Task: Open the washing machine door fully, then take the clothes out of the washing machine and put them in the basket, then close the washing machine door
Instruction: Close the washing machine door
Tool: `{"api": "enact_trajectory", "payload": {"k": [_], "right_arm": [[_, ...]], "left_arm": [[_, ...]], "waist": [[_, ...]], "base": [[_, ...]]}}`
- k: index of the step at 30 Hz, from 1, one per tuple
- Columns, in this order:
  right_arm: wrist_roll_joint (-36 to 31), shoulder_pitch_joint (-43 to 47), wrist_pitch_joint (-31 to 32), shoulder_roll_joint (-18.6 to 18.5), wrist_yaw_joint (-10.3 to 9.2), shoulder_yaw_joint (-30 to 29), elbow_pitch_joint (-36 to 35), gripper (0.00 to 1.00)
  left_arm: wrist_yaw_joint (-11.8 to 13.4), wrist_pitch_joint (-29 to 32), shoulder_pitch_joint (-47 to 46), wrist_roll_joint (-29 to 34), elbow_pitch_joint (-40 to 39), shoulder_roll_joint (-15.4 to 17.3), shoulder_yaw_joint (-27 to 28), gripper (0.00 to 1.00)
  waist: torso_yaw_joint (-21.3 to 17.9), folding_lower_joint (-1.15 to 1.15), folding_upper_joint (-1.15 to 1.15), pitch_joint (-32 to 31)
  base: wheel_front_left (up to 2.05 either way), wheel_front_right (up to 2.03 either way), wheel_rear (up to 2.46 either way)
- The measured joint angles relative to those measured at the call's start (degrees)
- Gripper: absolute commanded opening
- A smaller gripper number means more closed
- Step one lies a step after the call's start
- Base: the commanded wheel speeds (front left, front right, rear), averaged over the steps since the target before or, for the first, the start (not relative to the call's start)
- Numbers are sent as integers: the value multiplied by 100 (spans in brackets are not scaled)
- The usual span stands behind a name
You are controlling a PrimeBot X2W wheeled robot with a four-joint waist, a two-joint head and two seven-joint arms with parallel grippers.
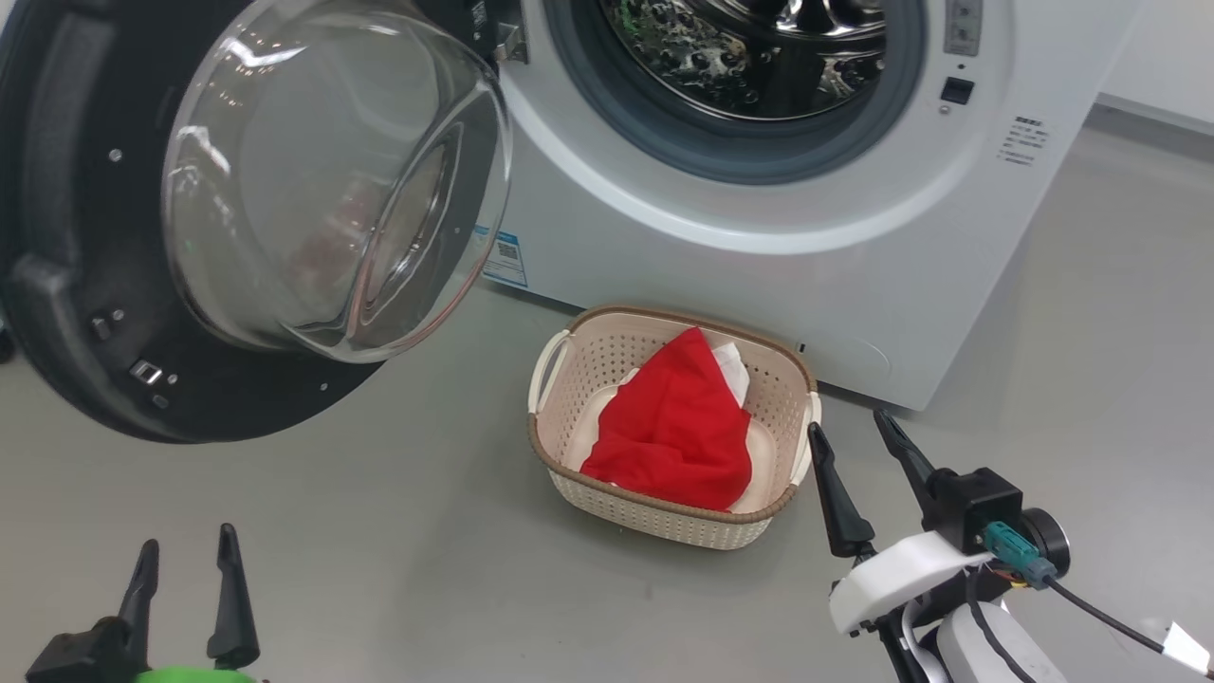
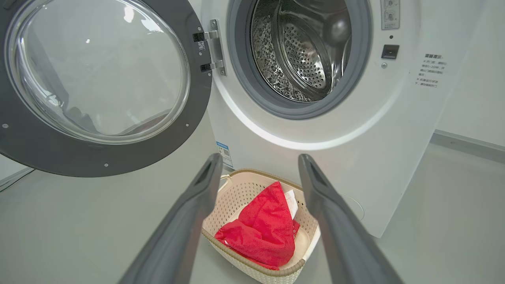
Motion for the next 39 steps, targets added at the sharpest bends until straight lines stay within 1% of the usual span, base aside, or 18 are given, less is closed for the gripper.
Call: {"api": "enact_trajectory", "payload": {"k": [5,9,13,15,21,22,23,24,27,29,31,39], "right_arm": [[-1,-276,0,-2,97,330,73,100],[0,-397,0,-1,111,512,164,100],[1,-482,0,-14,149,575,257,100],[7,-502,0,-13,149,598,280,100],[13,-534,0,-15,149,615,361,100],[22,-538,0,-15,148,614,371,100],[36,-546,0,-15,147,611,381,100],[66,-561,0,-15,147,608,388,100],[134,-591,0,-18,145,604,408,100],[158,-591,0,-18,142,603,415,100],[165,-591,0,-19,141,600,422,100],[219,-592,0,-19,94,583,443,100]], "left_arm": [[144,0,50,-156,4,-2,223,100],[175,0,68,-222,-8,-4,332,100],[209,0,70,-382,-27,-8,386,100],[250,0,76,-386,-30,-8,398,100],[250,0,86,-401,-33,-10,410,100],[250,0,87,-468,-29,-10,413,68],[248,0,88,-519,-27,-10,412,0],[247,0,88,-666,-22,-11,415,0],[188,0,88,-1673,162,-13,441,0],[87,0,70,-2404,246,-18,483,0],[-73,0,69,-2999,361,-18,559,0],[-326,-2,-125,-5228,802,-34,666,0]], "waist": [[327,0,0,43],[485,0,0,103],[555,0,0,154],[567,0,0,161],[571,0,0,172],[570,0,0,174],[569,0,0,176],[568,0,0,178],[564,0,0,183],[563,0,0,184],[561,0,0,184],[548,0,0,189]], "base": [[0,0,0],[0,0,0],[0,0,0],[0,0,0],[0,0,0],[0,0,0],[0,0,0],[0,0,0],[0,0,0],[0,0,0],[0,0,0],[0,0,0]]}}
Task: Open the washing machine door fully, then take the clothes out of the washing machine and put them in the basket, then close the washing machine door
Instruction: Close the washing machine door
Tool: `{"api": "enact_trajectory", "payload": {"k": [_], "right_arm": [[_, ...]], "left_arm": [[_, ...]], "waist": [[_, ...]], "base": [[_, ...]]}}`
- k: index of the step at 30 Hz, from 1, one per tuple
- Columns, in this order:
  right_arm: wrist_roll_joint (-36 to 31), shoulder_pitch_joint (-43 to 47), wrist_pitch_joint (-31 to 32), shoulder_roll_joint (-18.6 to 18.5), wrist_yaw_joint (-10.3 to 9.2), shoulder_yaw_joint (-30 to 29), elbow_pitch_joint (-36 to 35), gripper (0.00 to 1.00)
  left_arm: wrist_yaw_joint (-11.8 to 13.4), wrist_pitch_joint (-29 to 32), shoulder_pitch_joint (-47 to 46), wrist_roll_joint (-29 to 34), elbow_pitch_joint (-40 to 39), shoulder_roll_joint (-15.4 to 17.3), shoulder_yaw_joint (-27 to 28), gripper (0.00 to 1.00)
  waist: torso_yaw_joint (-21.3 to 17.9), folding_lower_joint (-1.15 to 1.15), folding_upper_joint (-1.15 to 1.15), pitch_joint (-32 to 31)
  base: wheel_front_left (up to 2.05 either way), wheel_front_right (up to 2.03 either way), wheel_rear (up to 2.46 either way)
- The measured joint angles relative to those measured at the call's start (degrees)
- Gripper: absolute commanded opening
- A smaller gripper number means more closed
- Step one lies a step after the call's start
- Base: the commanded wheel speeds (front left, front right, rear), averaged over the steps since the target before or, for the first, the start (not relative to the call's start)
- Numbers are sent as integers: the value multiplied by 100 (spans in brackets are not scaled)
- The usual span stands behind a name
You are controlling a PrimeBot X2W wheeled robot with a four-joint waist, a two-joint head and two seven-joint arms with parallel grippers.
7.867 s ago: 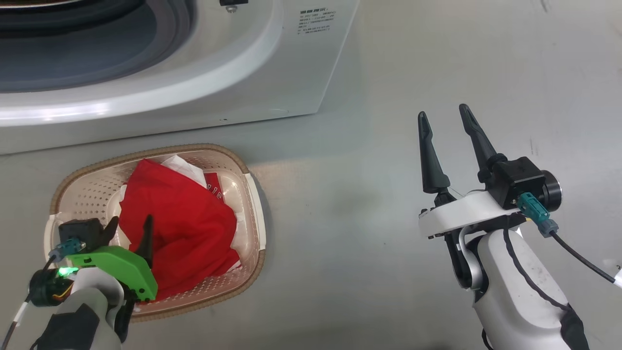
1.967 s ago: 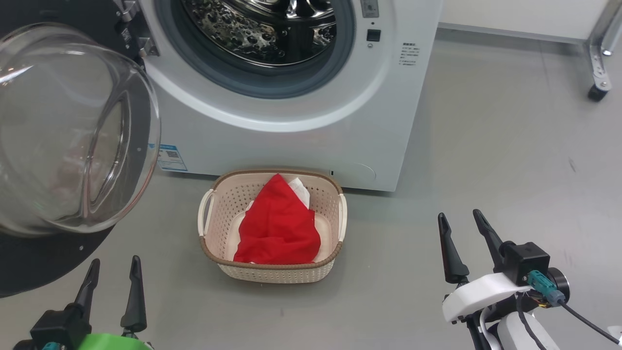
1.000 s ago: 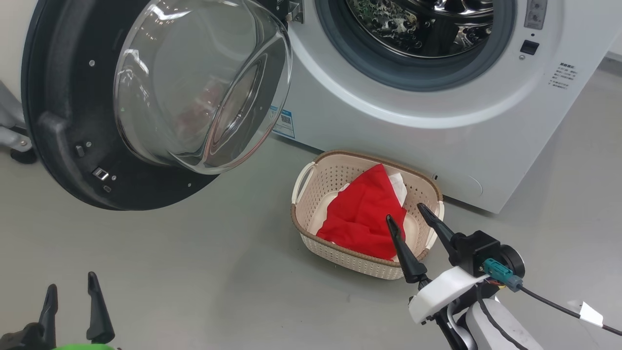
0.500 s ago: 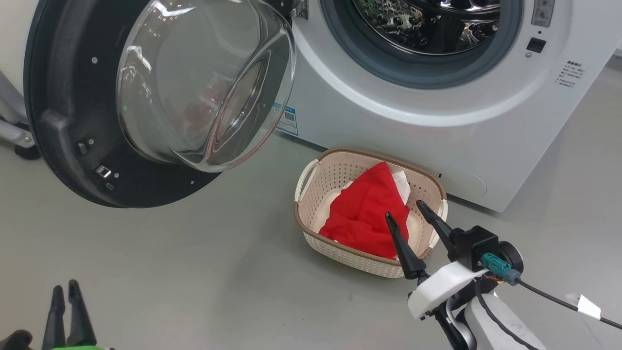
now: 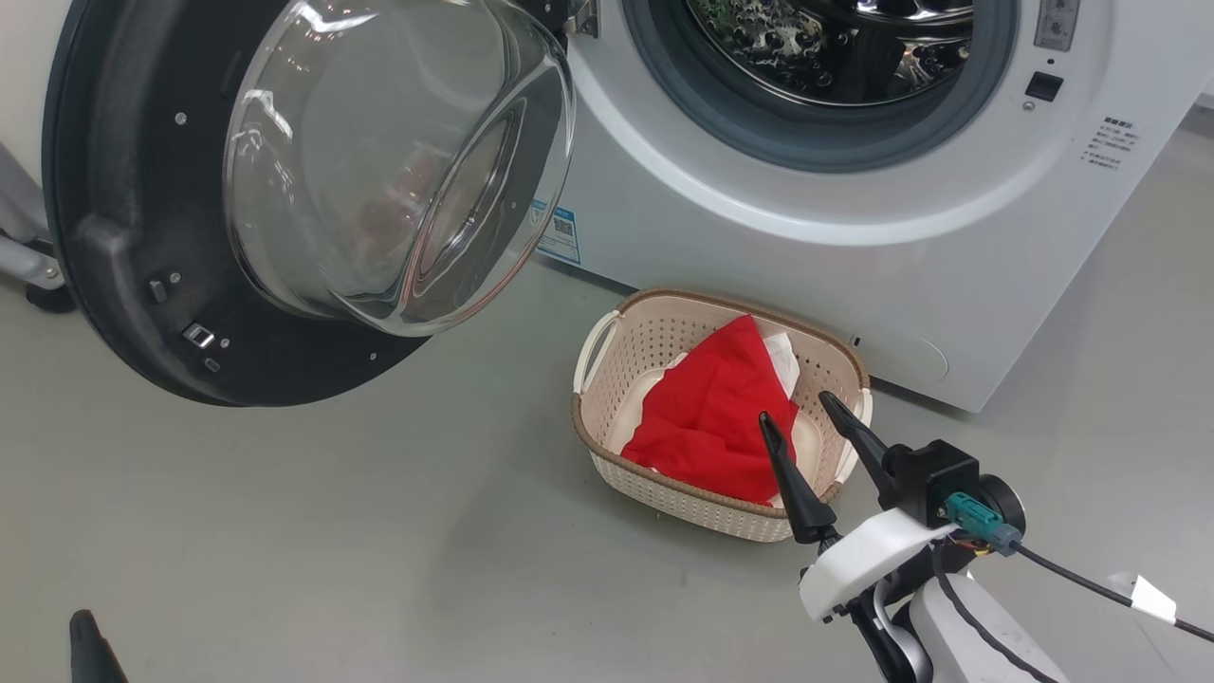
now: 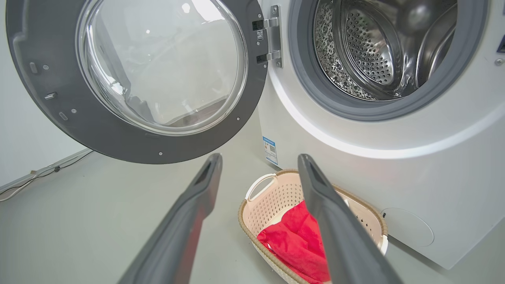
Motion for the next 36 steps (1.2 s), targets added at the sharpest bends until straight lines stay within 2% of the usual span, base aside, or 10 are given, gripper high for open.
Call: {"api": "enact_trajectory", "payload": {"k": [5,9,23,29,36], "right_arm": [[16,0,0,-1,-7,-1,11,100],[42,0,0,0,-12,-1,18,100],[134,1,0,-1,-58,23,52,100],[132,0,0,-3,-112,14,53,100],[119,-13,0,-11,-156,18,54,100]], "left_arm": [[-47,145,-348,-613,65,-15,179,0],[-59,389,-646,-592,26,4,425,0],[-65,1363,-1964,-1138,294,894,711,0],[89,1714,-2599,-1360,598,1149,726,0],[336,1967,-3144,-1668,999,1213,817,0]], "waist": [[-11,0,0,-7],[-17,1,0,-8],[-36,1,0,61],[-44,1,0,167],[-49,1,0,298]], "base": [[0,0,0],[0,0,0],[0,0,0],[0,0,0],[0,0,0]]}}
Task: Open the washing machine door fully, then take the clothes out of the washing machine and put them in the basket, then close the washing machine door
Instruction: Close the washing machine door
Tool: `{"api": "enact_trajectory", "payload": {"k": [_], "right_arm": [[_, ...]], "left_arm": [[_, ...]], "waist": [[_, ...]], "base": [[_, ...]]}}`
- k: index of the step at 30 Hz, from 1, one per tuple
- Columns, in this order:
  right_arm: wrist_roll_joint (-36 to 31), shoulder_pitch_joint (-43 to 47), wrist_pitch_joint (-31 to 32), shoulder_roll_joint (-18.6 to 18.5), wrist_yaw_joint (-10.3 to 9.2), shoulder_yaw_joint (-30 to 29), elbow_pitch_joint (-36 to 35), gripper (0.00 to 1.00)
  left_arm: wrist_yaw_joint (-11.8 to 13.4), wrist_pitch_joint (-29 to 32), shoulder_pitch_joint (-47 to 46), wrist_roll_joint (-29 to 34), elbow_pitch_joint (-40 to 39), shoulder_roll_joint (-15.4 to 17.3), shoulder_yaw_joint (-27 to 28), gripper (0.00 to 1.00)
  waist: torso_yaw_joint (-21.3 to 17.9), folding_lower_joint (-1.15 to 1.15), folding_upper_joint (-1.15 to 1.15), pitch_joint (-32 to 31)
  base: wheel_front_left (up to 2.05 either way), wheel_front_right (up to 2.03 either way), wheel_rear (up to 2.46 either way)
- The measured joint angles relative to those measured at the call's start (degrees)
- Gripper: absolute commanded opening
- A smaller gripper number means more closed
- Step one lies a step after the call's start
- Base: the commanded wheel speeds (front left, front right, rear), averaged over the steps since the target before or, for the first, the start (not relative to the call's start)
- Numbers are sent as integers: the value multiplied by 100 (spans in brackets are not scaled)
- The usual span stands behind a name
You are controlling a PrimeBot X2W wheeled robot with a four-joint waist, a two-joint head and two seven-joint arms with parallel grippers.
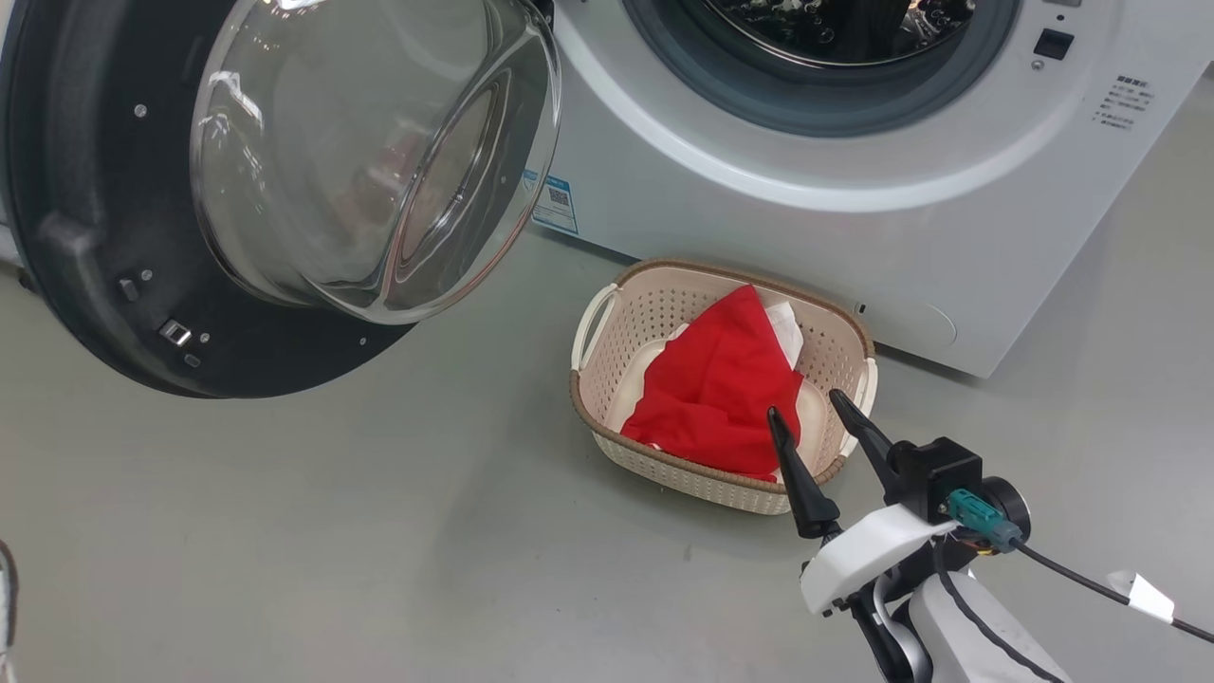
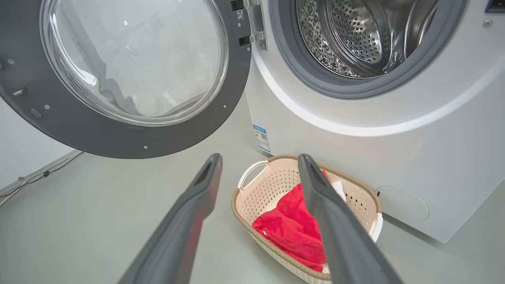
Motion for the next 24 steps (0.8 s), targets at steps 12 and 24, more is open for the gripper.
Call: {"api": "enact_trajectory", "payload": {"k": [12,24], "right_arm": [[-74,-245,0,-23,-2,109,10,100],[-186,-394,0,-33,-51,108,55,100]], "left_arm": [[342,381,-584,-339,626,296,176,0],[356,684,-963,-450,1039,394,230,0]], "waist": [[-233,0,0,264],[-539,0,0,567]], "base": [[0,0,0],[0,0,0]]}}
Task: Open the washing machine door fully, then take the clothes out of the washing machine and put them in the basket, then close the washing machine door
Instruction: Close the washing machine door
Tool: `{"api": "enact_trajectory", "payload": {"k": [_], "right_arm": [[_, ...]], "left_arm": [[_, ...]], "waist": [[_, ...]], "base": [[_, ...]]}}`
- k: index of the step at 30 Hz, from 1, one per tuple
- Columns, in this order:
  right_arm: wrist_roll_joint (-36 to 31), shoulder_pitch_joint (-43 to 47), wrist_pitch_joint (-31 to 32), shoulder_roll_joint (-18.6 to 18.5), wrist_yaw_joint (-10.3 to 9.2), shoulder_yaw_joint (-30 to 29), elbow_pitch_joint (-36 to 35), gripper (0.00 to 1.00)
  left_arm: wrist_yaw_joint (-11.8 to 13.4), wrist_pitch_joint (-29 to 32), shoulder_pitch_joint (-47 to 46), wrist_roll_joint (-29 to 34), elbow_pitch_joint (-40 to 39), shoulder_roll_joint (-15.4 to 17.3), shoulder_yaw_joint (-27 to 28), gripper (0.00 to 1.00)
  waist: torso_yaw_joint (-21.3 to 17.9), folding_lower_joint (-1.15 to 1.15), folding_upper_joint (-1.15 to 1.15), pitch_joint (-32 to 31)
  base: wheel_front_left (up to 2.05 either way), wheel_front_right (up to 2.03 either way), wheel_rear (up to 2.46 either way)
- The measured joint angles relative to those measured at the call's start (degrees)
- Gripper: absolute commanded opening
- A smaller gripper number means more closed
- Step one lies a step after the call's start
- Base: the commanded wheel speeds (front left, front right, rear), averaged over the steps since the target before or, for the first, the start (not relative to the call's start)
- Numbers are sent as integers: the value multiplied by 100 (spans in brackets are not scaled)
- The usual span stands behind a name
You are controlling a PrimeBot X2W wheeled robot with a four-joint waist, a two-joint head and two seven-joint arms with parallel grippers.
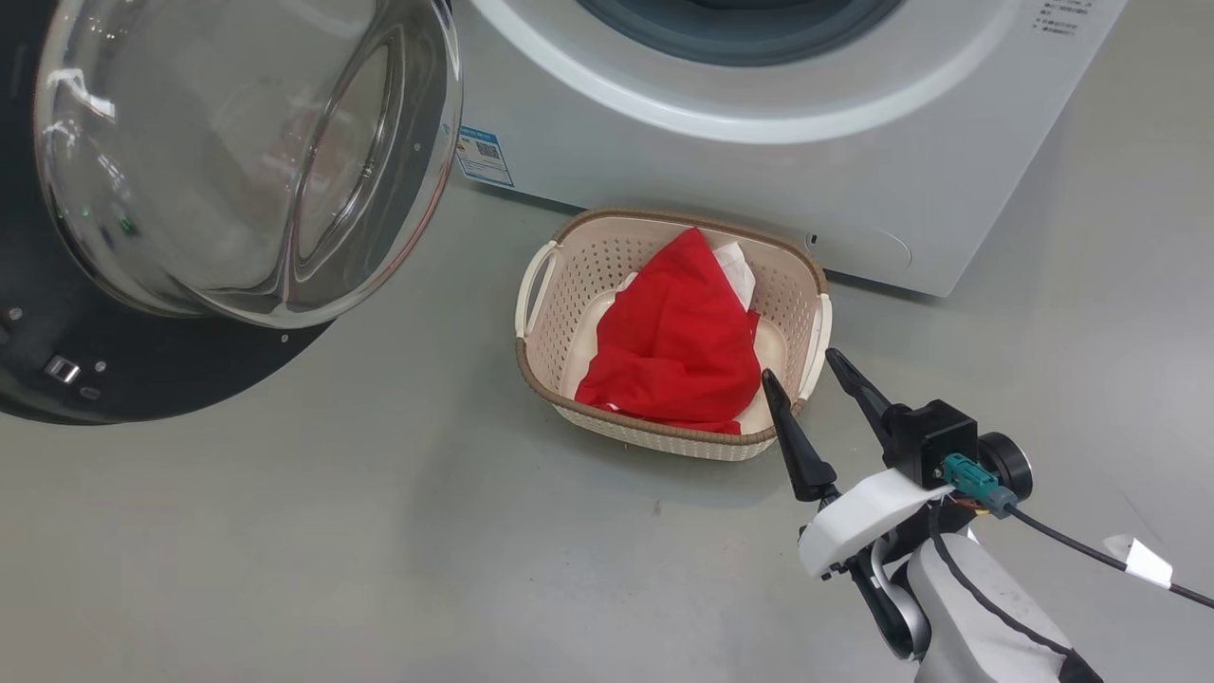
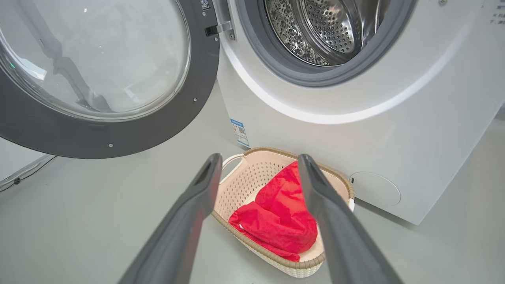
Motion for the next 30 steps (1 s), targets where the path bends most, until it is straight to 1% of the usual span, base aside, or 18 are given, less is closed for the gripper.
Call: {"api": "enact_trajectory", "payload": {"k": [3,7,9,14,16,17,18,21,25,30], "right_arm": [[-1,-52,0,-7,-10,-53,7,100],[-1,-66,0,-25,-51,-118,21,100],[-1,-66,0,-24,-51,-137,26,100],[0,-66,0,-23,-48,-147,76,100],[2,-66,0,-23,-47,-170,89,100],[2,-66,0,-23,-41,-189,107,100],[3,-66,0,-23,-40,-189,120,100],[5,-66,0,-21,1,-178,152,100],[11,-64,0,-21,24,-162,200,100],[35,-60,0,-19,59,-146,221,100]], "left_arm": [[-29,99,-33,-48,119,-14,-25,0],[-127,318,-80,-122,201,3,-32,0],[-213,472,-86,-255,227,1,-55,0],[-503,972,-82,-342,254,-33,-172,0],[-582,1233,-76,-402,245,-70,-267,0],[-638,1532,-59,-422,213,-133,-394,0],[-678,1688,-38,-470,186,-185,-438,0],[-736,2081,70,-678,60,-311,-501,0],[-775,2625,248,-827,-168,-334,-533,0],[-776,3363,570,-1156,-561,-353,-580,0]], "waist": [[-55,0,0,63],[-74,0,0,108],[-67,0,0,113],[-32,0,0,108],[-11,0,0,97],[15,0,0,74],[26,0,0,59],[50,0,0,15],[44,0,0,-56],[-34,0,0,-116]], "base": [[0,0,0],[0,0,0],[0,0,0],[0,0,0],[0,0,0],[0,0,0],[0,0,0],[0,0,0],[0,0,0],[0,0,0]]}}
